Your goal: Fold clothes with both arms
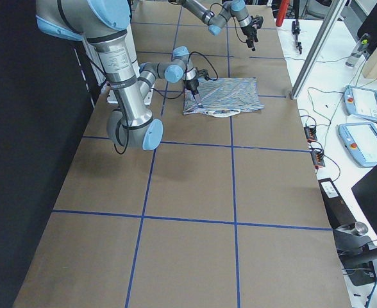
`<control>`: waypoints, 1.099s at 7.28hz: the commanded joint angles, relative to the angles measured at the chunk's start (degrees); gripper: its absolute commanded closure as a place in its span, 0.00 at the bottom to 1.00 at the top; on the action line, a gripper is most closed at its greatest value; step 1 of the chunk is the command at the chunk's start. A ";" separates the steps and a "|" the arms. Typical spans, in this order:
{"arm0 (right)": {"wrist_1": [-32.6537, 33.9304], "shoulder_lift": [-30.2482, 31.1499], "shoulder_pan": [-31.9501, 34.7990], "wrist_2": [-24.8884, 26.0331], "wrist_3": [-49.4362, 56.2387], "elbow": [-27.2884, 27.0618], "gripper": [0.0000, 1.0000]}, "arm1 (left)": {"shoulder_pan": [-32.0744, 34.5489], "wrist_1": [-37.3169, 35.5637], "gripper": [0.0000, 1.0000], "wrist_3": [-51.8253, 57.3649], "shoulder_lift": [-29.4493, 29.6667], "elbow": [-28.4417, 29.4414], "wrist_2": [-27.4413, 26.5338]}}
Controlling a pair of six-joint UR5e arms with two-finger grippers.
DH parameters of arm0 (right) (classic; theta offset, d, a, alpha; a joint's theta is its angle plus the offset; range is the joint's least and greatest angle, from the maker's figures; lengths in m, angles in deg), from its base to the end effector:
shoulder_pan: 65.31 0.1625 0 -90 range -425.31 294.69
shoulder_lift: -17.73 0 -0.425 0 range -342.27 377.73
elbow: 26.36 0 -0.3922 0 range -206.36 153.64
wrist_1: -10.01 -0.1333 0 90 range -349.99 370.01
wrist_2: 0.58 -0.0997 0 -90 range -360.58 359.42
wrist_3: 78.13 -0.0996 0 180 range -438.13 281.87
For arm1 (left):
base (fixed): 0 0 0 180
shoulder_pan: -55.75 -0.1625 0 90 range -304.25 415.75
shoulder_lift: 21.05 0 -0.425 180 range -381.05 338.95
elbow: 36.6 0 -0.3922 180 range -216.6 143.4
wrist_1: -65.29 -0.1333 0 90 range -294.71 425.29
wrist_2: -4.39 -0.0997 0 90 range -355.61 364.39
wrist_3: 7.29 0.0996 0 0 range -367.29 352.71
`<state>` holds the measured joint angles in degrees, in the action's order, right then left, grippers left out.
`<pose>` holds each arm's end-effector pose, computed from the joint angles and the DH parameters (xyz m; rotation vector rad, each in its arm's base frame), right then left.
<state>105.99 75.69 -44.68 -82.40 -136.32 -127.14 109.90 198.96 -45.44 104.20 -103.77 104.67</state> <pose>-0.5583 -0.3678 0.2753 0.4075 -0.5153 -0.1422 0.3545 -0.6879 0.3972 0.6803 0.7190 0.0510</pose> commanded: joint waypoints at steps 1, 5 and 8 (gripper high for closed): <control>0.08 -0.57 0.11 -0.09 0.62 2.25 0.00 | 0.00 0.45 0.00 0.00 -0.09 0.11 0.00; 0.78 0.22 3.52 -2.29 6.85 2.78 0.00 | 0.00 0.45 0.00 0.00 -0.26 0.20 0.00; 0.61 3.29 8.53 -4.66 13.08 3.58 0.00 | 0.00 0.45 0.00 0.00 -0.26 0.11 0.00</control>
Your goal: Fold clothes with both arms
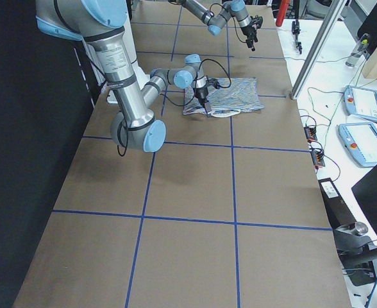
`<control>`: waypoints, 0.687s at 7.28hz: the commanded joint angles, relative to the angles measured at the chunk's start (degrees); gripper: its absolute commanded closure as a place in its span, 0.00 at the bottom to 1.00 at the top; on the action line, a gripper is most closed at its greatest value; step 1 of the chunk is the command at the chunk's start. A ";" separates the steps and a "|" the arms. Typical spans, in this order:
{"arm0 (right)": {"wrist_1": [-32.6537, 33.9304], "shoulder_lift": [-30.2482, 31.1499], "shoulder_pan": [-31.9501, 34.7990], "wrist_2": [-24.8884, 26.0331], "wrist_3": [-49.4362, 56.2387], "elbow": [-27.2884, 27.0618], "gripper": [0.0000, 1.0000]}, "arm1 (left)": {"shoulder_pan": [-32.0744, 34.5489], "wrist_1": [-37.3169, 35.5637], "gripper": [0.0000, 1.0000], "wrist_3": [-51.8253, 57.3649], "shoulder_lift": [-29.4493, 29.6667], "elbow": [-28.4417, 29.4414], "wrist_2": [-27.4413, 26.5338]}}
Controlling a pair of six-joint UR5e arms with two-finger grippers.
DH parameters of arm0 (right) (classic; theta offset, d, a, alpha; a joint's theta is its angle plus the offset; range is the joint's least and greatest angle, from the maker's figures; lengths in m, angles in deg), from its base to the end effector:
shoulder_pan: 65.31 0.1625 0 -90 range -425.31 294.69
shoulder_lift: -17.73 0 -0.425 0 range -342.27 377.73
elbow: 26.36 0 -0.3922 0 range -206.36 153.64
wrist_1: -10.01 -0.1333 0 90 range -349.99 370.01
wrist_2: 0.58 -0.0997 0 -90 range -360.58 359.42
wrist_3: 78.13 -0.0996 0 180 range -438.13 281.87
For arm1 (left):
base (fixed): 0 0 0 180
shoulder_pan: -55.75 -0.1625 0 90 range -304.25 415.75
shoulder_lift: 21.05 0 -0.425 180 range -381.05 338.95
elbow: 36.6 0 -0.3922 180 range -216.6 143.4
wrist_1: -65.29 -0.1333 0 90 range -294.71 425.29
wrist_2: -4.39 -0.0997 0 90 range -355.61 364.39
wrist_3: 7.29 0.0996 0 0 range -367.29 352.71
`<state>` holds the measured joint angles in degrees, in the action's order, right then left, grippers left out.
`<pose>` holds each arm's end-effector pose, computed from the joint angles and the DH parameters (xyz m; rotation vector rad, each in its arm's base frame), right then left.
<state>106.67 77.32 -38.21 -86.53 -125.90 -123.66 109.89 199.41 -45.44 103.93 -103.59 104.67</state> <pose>-0.5254 -0.4265 0.3228 0.3657 -0.4073 -0.2383 0.3541 -0.6871 0.4013 0.6802 0.7191 0.0512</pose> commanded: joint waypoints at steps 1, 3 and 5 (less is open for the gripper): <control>-0.16 3.41 3.21 -0.53 4.08 -0.17 0.00 | 0.00 0.00 0.00 0.00 0.00 0.02 0.00; -0.68 0.81 3.31 -1.75 2.87 -0.35 0.00 | -0.09 0.00 0.00 0.00 0.00 -0.07 0.00; -0.78 -4.90 0.69 -1.94 -5.01 0.87 0.00 | -0.26 0.00 0.00 0.00 -0.18 -0.07 0.00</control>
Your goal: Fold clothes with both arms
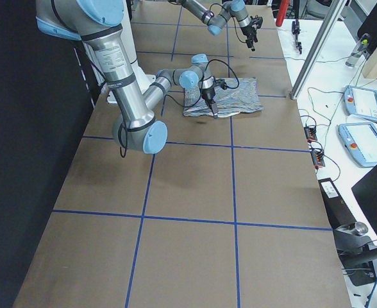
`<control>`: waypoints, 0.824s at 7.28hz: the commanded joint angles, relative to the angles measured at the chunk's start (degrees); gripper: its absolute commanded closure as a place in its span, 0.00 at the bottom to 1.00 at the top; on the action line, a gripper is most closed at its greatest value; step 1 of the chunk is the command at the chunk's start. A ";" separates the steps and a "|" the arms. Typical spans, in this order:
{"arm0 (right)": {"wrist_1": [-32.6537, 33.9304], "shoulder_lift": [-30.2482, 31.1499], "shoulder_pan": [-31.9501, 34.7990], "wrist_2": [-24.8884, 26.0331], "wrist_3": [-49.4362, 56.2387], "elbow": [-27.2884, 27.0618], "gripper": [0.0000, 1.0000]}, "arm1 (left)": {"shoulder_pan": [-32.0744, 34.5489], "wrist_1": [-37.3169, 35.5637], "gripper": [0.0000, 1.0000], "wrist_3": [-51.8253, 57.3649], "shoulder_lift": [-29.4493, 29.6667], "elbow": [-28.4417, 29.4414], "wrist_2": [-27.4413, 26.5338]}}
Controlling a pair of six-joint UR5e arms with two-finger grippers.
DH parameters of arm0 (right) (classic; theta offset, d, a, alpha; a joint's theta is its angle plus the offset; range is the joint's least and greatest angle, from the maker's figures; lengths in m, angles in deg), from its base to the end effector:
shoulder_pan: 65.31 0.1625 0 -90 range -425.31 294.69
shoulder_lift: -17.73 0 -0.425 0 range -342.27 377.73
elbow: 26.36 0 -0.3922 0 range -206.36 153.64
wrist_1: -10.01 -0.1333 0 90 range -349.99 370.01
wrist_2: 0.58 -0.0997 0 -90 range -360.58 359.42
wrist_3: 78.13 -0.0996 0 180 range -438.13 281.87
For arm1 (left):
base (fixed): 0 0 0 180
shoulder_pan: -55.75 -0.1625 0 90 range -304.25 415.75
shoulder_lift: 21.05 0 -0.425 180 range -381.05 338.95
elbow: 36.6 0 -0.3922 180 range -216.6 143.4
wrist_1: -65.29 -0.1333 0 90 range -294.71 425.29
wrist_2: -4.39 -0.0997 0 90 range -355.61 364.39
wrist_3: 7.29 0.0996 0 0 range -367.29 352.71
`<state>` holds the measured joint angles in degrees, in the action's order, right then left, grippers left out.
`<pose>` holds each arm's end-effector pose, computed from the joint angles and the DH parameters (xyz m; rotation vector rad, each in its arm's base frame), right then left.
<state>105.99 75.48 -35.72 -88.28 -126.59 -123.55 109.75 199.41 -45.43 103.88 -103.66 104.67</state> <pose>-0.5128 -0.4491 0.3008 0.3719 -0.4530 -0.1909 0.3556 -0.6859 0.4013 0.6797 0.7200 0.0536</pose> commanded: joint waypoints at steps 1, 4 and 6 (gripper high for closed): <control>-0.18 -3.43 -4.08 -0.19 -4.80 0.68 0.00 | -0.21 0.09 0.00 0.00 -0.12 0.00 0.00; 0.34 -3.00 -7.35 0.43 -7.44 0.77 0.22 | -0.21 0.09 0.00 -0.09 -0.12 -0.09 0.00; 0.61 -2.39 -7.62 0.43 -6.74 0.68 0.79 | -0.30 0.09 0.00 0.00 -0.12 -0.09 0.00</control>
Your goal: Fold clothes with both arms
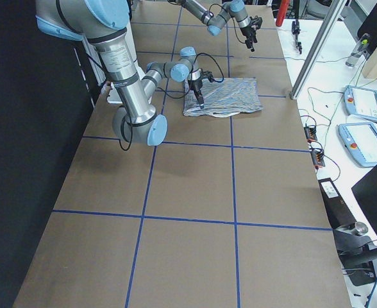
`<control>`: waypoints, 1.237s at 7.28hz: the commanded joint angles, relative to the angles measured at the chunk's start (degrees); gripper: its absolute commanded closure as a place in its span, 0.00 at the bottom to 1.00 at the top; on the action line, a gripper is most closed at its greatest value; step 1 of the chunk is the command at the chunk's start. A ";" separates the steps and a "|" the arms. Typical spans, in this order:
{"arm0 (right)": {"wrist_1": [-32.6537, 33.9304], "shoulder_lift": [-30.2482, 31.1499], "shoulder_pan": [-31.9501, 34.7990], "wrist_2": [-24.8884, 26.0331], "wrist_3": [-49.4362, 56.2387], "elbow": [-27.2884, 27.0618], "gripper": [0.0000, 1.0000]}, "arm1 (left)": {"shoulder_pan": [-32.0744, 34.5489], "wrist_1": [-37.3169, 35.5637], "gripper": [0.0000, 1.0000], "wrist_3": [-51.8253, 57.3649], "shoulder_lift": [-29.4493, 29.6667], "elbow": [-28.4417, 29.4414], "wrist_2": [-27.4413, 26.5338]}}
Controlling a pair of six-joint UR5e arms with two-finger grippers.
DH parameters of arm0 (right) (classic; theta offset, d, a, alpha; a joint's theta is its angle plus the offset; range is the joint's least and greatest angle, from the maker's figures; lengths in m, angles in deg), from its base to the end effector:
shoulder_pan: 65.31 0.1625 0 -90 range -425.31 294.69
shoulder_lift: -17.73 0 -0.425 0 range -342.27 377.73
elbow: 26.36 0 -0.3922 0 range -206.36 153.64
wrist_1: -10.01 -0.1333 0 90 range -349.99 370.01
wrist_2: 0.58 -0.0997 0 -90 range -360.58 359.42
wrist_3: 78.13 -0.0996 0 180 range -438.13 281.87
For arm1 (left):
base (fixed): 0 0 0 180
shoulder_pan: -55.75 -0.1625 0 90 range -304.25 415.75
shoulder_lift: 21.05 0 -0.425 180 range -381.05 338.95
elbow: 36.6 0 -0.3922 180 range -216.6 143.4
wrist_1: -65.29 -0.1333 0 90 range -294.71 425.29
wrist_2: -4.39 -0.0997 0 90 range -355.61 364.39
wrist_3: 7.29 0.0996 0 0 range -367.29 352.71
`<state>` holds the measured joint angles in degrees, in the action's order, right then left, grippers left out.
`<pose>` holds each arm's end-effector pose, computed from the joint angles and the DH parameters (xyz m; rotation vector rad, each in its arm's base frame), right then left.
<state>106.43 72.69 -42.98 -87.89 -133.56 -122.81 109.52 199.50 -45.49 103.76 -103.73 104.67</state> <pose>-0.5734 -0.3847 0.2748 0.3321 -0.5172 -0.1925 0.3579 -0.6840 0.4021 0.6785 0.7222 0.0564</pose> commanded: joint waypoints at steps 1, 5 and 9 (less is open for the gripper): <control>0.17 0.32 -0.37 -0.05 0.32 0.04 0.86 | -0.06 0.00 0.00 0.06 0.00 -0.02 0.00; 0.17 0.15 -0.28 -0.05 0.58 -0.49 0.90 | 0.03 0.00 0.00 0.06 -0.09 -0.02 0.00; 0.08 5.66 0.78 -0.05 0.50 -5.04 0.88 | -0.06 0.00 0.00 0.06 -0.18 0.07 0.00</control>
<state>106.56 75.45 -42.27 -88.01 -132.99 -125.48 109.46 199.50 -45.44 103.64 -103.64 104.67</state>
